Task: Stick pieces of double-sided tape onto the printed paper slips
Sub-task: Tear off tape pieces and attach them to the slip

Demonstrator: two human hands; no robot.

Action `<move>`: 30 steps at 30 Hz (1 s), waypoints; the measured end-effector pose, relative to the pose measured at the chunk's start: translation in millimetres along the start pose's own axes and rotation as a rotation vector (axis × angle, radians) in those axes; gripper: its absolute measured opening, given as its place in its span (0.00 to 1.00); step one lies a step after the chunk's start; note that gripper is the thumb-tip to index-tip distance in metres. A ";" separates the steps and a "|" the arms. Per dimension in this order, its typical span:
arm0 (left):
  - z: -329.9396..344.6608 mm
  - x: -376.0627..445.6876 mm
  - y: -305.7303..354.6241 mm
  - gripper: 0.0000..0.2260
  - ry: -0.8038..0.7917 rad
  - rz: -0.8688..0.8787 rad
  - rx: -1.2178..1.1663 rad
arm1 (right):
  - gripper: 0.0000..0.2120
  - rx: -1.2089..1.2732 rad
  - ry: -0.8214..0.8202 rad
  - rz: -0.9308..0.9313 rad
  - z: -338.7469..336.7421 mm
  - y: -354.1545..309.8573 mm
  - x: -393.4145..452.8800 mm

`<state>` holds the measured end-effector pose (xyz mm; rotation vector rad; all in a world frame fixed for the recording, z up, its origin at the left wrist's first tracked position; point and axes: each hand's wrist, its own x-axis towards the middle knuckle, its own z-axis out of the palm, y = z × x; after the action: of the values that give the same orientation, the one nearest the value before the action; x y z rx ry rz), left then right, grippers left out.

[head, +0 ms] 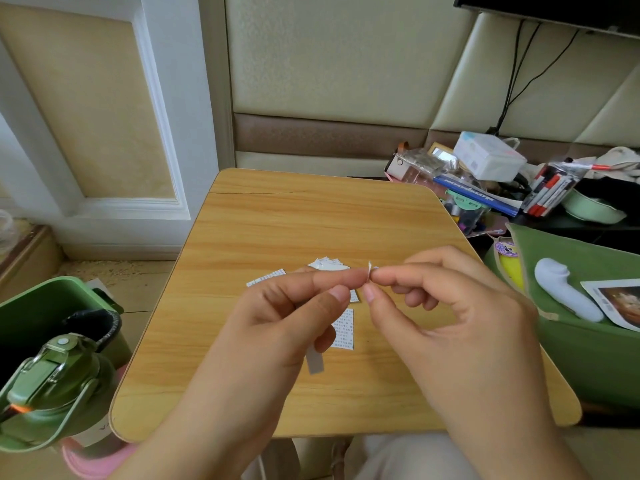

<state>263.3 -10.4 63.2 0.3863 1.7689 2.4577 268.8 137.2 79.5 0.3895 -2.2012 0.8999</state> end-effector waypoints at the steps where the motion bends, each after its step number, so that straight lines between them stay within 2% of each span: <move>1: 0.2 -0.4 0.9 0.14 -0.003 -0.006 0.002 | 0.02 -0.032 0.012 -0.019 -0.1 -0.8 -0.2; 4: 0.5 -1.1 3.5 0.10 -0.003 -0.029 -0.015 | 0.02 -0.046 0.016 -0.039 -0.1 -0.7 0.1; 14: 1.9 -0.4 9.0 0.11 0.000 -0.092 -0.084 | 0.03 0.033 -0.019 -0.011 -0.8 1.2 1.3; 22: 1.9 -0.1 9.4 0.11 -0.010 -0.113 -0.117 | 0.03 0.187 -0.049 0.075 -0.5 1.9 1.6; 25: 2.6 -0.4 9.1 0.11 -0.005 -0.104 -0.110 | 0.06 0.220 -0.049 0.119 0.0 1.2 1.9; 30: 4.1 -0.1 9.3 0.10 0.006 -0.081 -0.066 | 0.02 0.265 -0.073 0.156 0.1 2.1 3.5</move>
<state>265.1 -9.7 73.2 0.2965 1.6663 2.4562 265.3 138.6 80.9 0.3841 -2.2070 1.2876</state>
